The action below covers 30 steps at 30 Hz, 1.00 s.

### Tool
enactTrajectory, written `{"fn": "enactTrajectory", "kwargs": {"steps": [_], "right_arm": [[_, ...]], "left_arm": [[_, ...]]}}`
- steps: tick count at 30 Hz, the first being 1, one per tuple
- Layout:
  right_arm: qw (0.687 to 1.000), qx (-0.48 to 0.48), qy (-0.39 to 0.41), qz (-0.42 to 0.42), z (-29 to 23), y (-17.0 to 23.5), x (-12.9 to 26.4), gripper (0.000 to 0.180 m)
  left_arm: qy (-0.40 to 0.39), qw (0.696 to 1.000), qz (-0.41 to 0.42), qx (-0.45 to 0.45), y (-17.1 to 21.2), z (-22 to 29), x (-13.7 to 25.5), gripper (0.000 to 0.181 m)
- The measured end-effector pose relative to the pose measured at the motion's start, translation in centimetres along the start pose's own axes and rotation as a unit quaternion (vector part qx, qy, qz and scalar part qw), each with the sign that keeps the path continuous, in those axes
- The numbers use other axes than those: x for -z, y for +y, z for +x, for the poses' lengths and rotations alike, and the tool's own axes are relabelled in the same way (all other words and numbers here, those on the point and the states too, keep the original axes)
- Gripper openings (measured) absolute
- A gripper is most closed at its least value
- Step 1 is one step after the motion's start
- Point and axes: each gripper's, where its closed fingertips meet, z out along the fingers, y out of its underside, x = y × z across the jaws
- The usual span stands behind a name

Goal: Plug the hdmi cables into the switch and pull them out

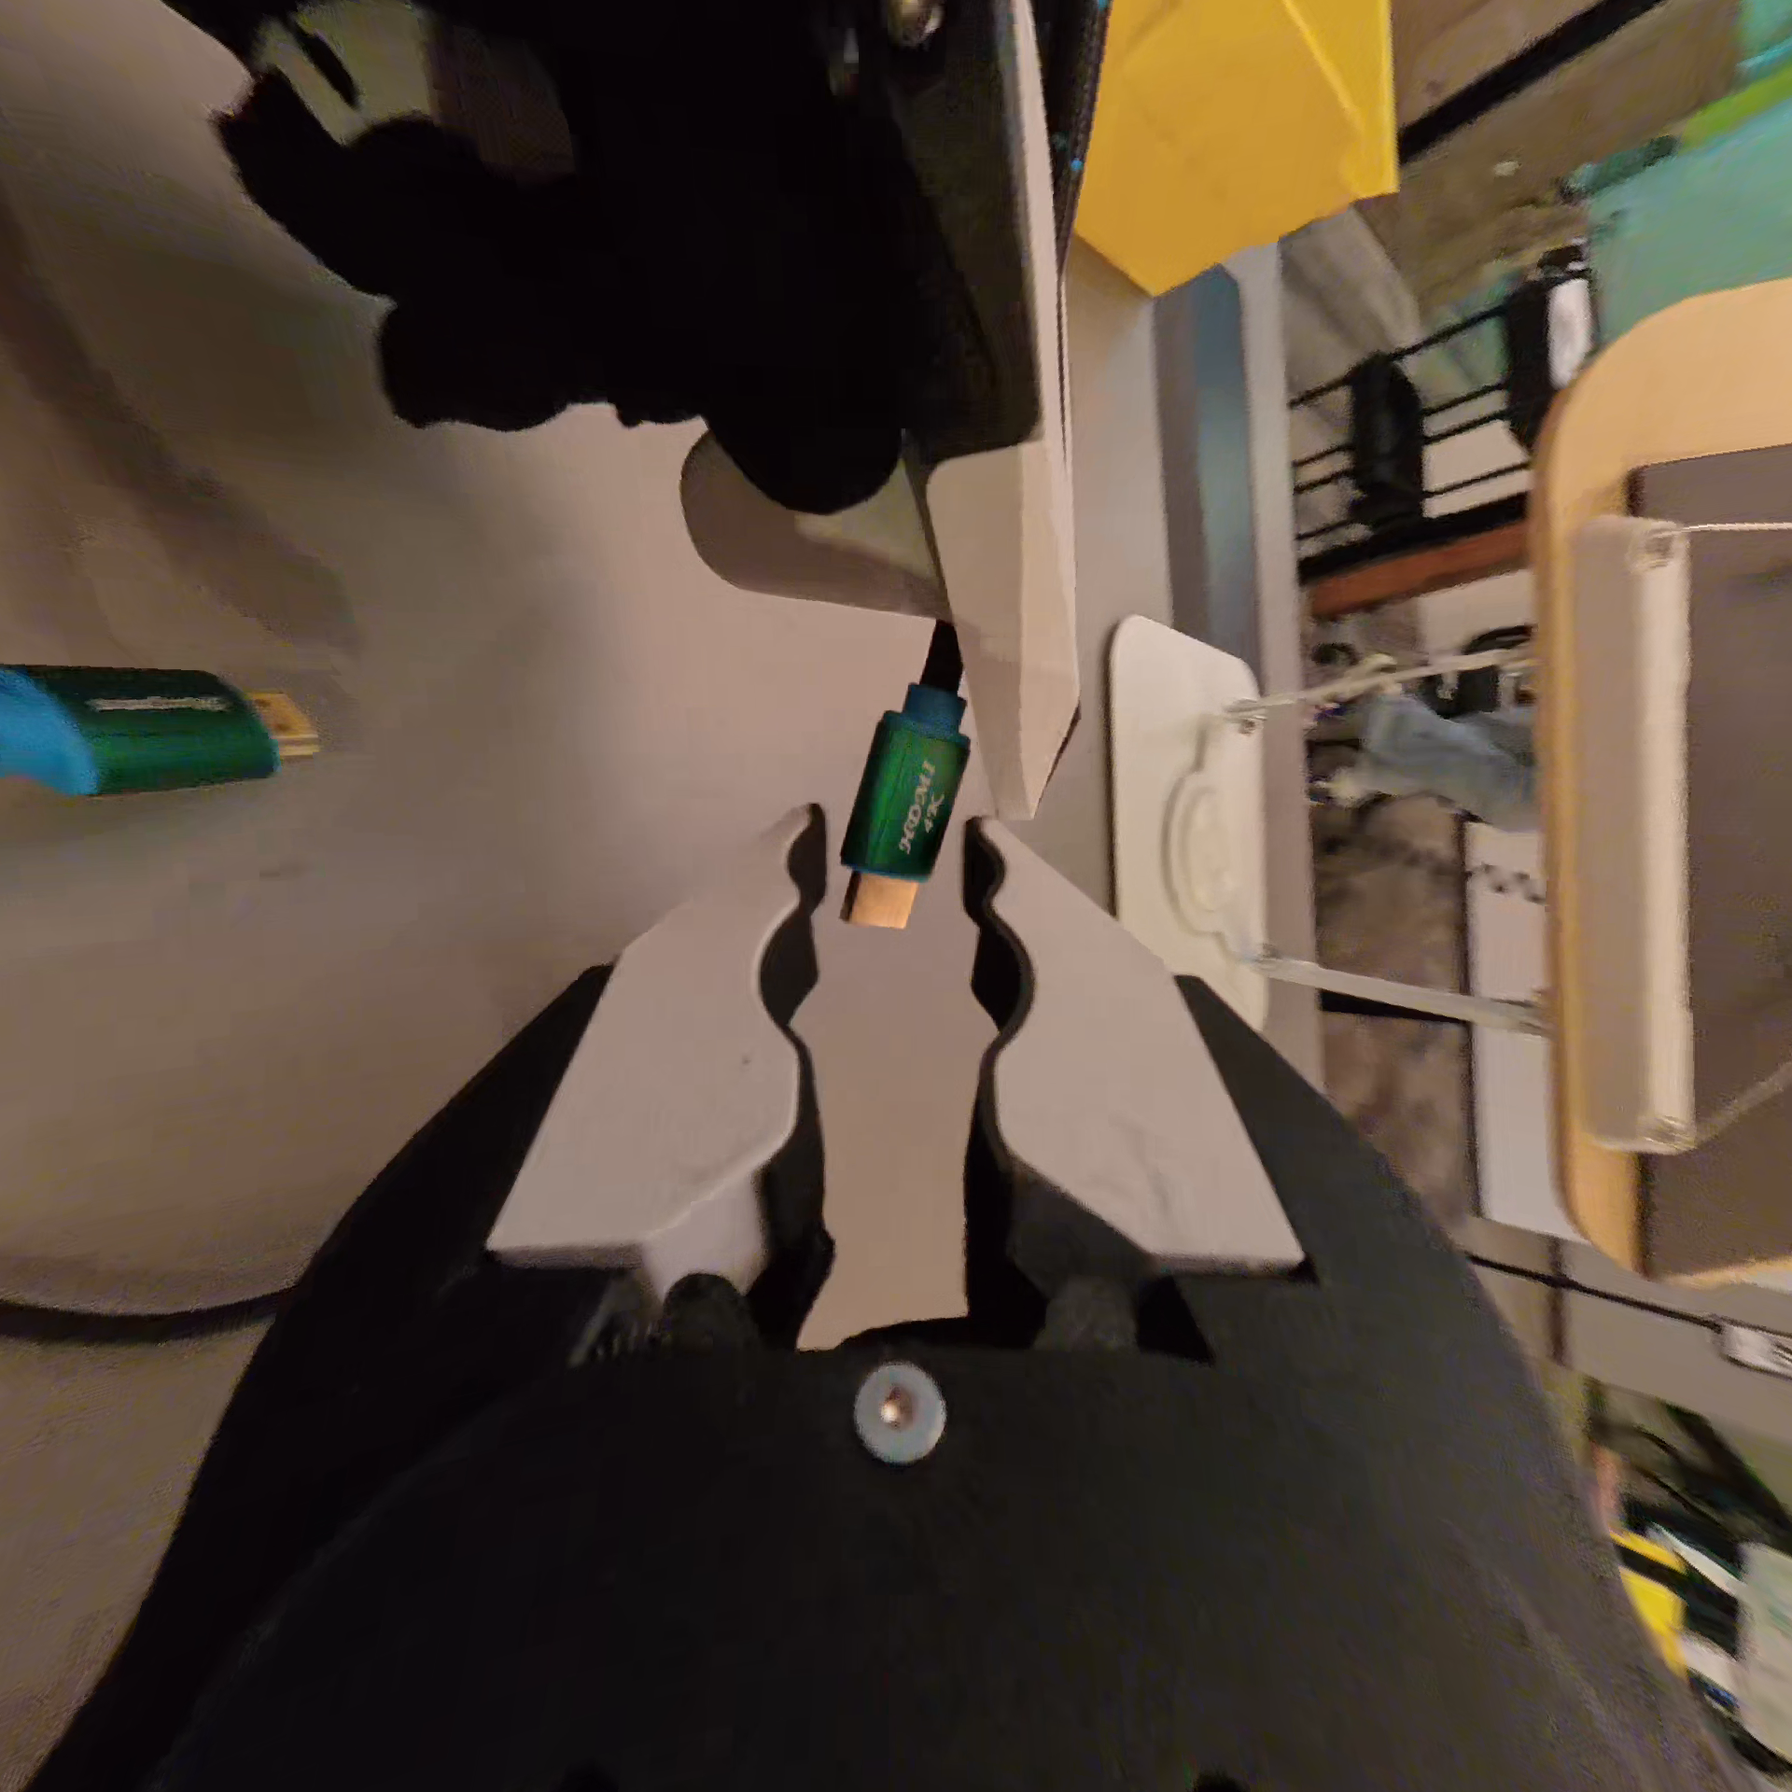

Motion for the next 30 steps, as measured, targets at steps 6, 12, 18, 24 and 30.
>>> {"fn": "enactTrajectory", "kwargs": {"steps": [6,12,18,24,30], "right_arm": [[0.999,0.001,0.042,-0.015,1.1,-0.1,0.2,0.014],[0.998,-0.048,0.007,0.029,2.0,-0.4,1.5,0.013],[0.996,-0.031,-0.034,0.074,2.0,-0.9,3.0,0.012],[0.993,-0.004,-0.06,0.098,1.7,-1.3,3.6,0.012],[0.992,-0.022,-0.06,0.113,2.0,-1.4,3.8,0.012]], "left_arm": [[0.001,0.998,0.026,0.065,-0.8,0.1,0.1,0.0],[0.051,0.999,0.009,0.007,-1.7,1.7,0.4,0.021],[0.089,0.994,-0.042,-0.046,-1.0,3.0,1.0,0.031],[0.126,0.99,-0.038,-0.054,-0.8,4.6,0.8,0.021],[0.117,0.991,-0.023,-0.056,-1.2,4.7,0.7,0.02]]}}
